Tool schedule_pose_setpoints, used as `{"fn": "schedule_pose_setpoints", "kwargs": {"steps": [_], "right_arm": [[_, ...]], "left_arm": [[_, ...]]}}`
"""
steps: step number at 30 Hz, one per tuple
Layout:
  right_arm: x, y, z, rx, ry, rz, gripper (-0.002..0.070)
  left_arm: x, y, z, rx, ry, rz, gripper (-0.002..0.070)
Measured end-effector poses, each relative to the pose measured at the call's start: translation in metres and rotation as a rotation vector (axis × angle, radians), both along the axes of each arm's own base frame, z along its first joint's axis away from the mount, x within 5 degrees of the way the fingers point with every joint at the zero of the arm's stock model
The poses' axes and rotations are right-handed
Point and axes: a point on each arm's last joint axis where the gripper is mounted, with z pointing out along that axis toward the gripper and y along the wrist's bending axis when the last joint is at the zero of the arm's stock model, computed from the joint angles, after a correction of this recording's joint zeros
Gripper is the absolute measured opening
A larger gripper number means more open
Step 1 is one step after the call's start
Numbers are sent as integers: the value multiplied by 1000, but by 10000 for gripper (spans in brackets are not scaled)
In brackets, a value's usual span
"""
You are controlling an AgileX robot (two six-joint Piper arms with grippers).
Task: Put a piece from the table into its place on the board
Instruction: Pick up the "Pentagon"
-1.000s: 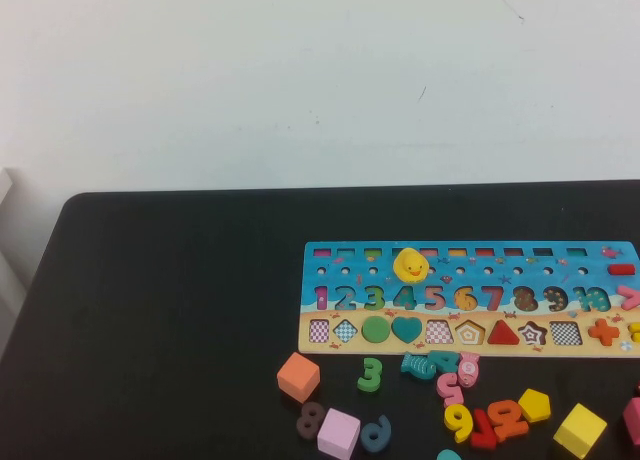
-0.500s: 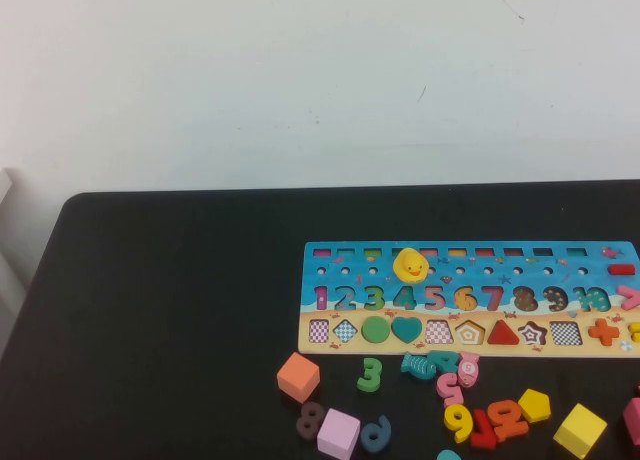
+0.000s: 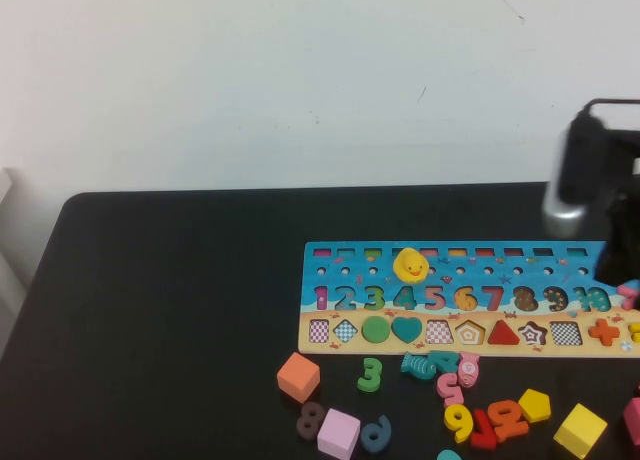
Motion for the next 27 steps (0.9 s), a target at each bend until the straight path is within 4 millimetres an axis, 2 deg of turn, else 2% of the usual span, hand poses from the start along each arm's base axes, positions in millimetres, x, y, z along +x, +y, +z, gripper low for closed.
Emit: {"fn": "schedule_pose_setpoints", "kwargs": {"steps": [6, 10, 15, 18, 23, 27], "right_arm": [[25, 12, -34, -8, 2, -20, 24], [34, 16, -56, -25, 47, -17, 101], [44, 20, -92, -43, 131, -21, 375], [48, 22, -112, -54, 181, -16, 489], [49, 30, -140, -79, 251, 5, 524], [45, 42, -154, -94, 295, 31, 526]], "left_arm": [[0, 0, 0, 0, 0, 0, -1], [0, 0, 0, 0, 0, 0, -1], [0, 0, 0, 0, 0, 0, -1], [0, 0, 0, 0, 0, 0, -2], [0, 0, 0, 0, 0, 0, -1], [0, 0, 0, 0, 0, 0, -2]]}}
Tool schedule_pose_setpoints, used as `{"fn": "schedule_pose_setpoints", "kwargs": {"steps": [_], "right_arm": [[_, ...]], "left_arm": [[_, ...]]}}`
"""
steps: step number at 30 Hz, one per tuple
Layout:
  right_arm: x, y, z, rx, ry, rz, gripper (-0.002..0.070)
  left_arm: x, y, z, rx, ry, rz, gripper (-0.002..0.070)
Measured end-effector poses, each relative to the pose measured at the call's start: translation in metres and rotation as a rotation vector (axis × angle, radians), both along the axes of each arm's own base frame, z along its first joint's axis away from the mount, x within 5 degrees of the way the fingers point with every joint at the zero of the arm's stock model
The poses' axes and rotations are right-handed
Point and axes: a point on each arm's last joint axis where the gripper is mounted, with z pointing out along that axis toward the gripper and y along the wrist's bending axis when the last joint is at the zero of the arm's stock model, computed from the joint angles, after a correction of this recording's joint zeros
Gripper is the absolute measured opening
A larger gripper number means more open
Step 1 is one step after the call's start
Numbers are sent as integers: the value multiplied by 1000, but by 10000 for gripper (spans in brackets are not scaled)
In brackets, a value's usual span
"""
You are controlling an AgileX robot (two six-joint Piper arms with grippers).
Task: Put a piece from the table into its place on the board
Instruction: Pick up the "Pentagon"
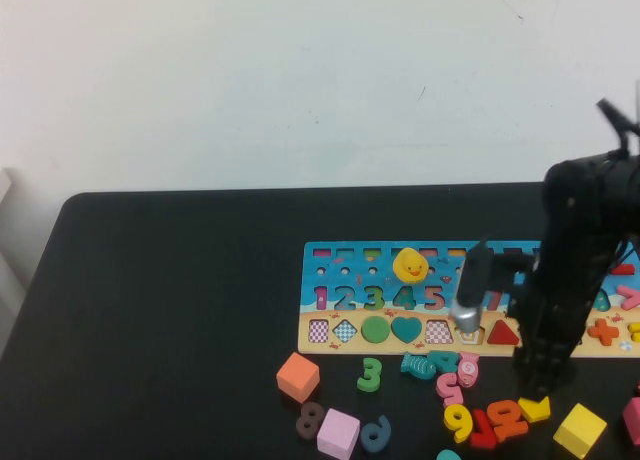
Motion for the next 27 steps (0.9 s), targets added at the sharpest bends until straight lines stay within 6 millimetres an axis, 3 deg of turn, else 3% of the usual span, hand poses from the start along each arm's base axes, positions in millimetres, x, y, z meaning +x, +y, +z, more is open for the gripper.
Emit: {"fn": "schedule_pose_setpoints", "kwargs": {"steps": [4, 7, 13, 15, 17, 20, 24, 27], "right_arm": [[-7, 12, -2, 22, 55, -43, 496], [-15, 13, -1, 21, 136, -81, 433], [-25, 7, 2, -61, 251, -137, 229], [-26, 4, 2, -71, 257, -164, 112], [-33, 0, 2, -77, 271, -191, 53], [-48, -10, 1, -78, 231, -252, 19], [-73, -27, 5, -46, 49, -321, 19], [-80, -32, 10, 2, -71, -324, 19]], "left_arm": [[0, 0, 0, 0, 0, 0, -2], [0, 0, 0, 0, 0, 0, -1], [0, 0, 0, 0, 0, 0, -2], [0, 0, 0, 0, 0, 0, -2], [0, 0, 0, 0, 0, 0, -2], [0, 0, 0, 0, 0, 0, -2], [0, 0, 0, 0, 0, 0, -1], [0, 0, 0, 0, 0, 0, -2]]}}
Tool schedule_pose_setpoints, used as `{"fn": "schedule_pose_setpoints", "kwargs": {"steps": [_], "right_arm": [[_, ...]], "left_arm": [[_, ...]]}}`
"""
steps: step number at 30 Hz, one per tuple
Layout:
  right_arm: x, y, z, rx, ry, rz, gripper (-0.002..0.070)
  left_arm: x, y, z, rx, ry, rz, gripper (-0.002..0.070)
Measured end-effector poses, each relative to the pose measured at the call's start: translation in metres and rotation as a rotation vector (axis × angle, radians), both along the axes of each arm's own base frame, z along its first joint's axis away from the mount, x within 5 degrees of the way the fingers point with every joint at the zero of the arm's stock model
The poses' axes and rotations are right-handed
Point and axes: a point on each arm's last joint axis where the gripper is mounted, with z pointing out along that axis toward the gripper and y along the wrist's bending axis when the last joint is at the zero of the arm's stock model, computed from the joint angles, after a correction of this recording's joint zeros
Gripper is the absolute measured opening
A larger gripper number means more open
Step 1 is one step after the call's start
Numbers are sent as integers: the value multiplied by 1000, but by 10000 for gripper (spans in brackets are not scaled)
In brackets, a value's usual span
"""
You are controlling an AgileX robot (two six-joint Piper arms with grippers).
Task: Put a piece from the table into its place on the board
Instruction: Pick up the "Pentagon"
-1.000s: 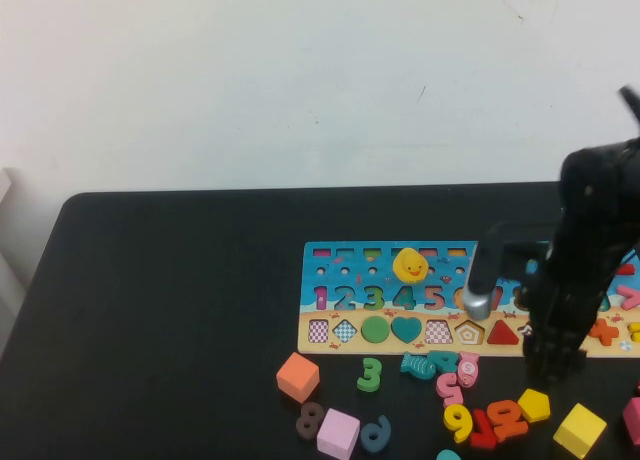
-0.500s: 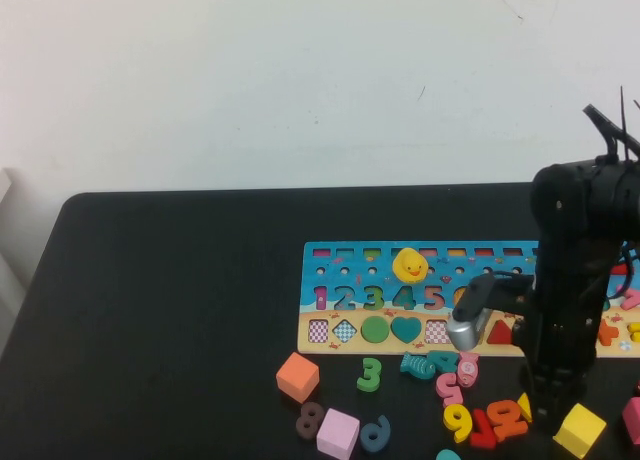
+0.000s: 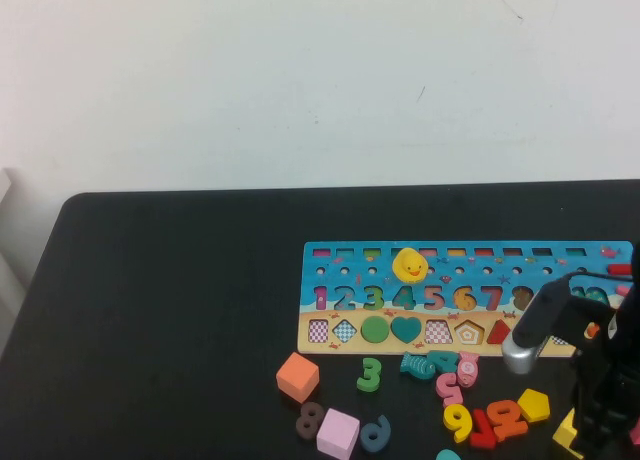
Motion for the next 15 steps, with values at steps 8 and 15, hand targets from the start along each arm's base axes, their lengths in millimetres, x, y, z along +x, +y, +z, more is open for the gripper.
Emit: {"fn": "schedule_pose_setpoints", "kwargs": {"steps": [8, 15], "right_arm": [[16, 3, -4, 35, -198, 51, 25], [29, 7, -25, 34, -248, 105, 320]], "left_arm": [[0, 0, 0, 0, 0, 0, -1], [0, 0, 0, 0, 0, 0, -2]]}}
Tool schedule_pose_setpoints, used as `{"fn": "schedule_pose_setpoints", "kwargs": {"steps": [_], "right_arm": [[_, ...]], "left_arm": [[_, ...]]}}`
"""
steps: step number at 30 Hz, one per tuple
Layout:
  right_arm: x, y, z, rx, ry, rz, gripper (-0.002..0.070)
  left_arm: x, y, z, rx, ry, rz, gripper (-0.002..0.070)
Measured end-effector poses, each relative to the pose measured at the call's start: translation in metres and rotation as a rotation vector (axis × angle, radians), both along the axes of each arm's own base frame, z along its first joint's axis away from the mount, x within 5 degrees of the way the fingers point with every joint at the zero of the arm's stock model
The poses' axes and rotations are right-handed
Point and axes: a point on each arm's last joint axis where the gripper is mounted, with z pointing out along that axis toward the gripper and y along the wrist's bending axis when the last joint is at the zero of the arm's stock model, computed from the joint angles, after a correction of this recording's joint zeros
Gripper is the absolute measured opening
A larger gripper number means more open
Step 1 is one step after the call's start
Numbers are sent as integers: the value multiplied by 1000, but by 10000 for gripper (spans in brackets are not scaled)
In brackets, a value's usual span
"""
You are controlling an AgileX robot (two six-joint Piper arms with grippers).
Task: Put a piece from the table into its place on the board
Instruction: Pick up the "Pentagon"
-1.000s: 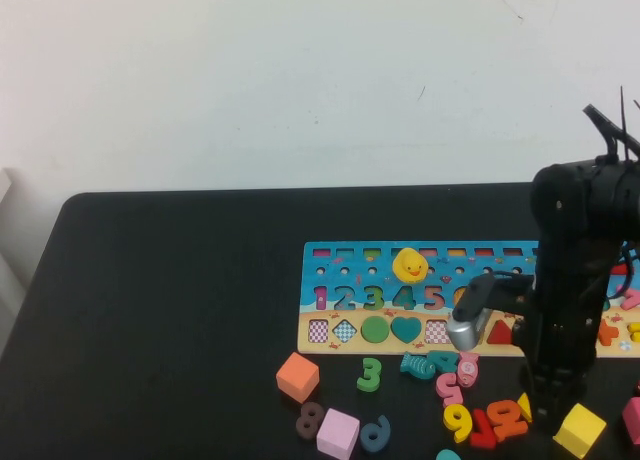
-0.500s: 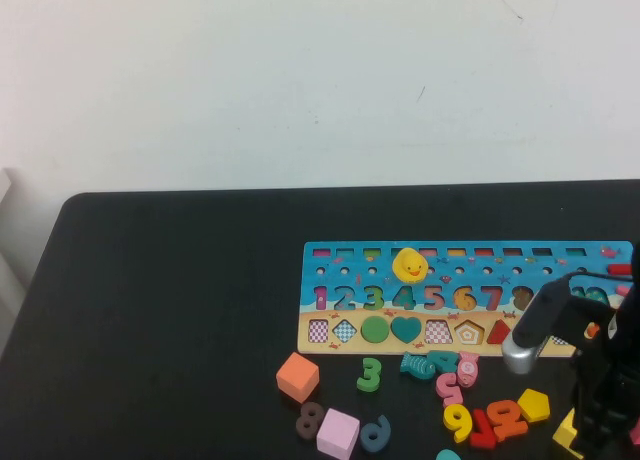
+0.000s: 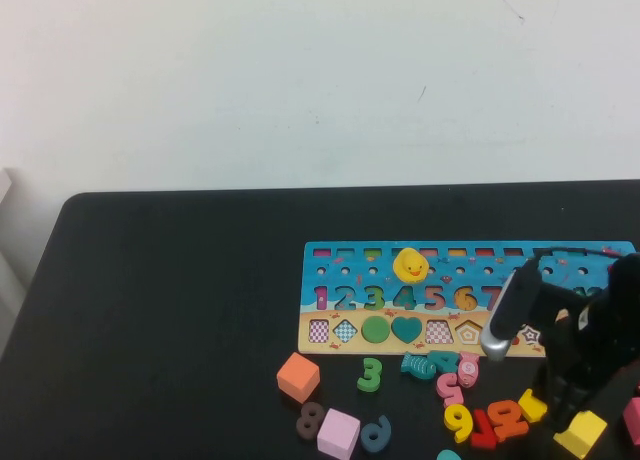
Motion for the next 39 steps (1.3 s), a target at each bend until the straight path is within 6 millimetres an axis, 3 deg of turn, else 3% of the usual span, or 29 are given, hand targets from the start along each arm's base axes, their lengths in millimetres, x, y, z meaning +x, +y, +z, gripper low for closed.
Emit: {"fn": "schedule_pose_setpoints", "kwargs": {"steps": [4, 11, 21, 32, 35, 39], "right_arm": [[4, 1, -15, -36, 59, 24, 504], [9, 2, -33, -72, 128, 49, 557], [20, 2, -58, -133, 138, 132, 559], [34, 7, -66, -129, 114, 135, 554], [34, 7, -67, -130, 117, 135, 512], [33, 7, -67, -131, 121, 135, 369]], "left_arm": [[0, 0, 0, 0, 0, 0, -1], [0, 0, 0, 0, 0, 0, -1], [0, 0, 0, 0, 0, 0, -2], [0, 0, 0, 0, 0, 0, -2], [0, 0, 0, 0, 0, 0, -2], [0, 0, 0, 0, 0, 0, -2]]}}
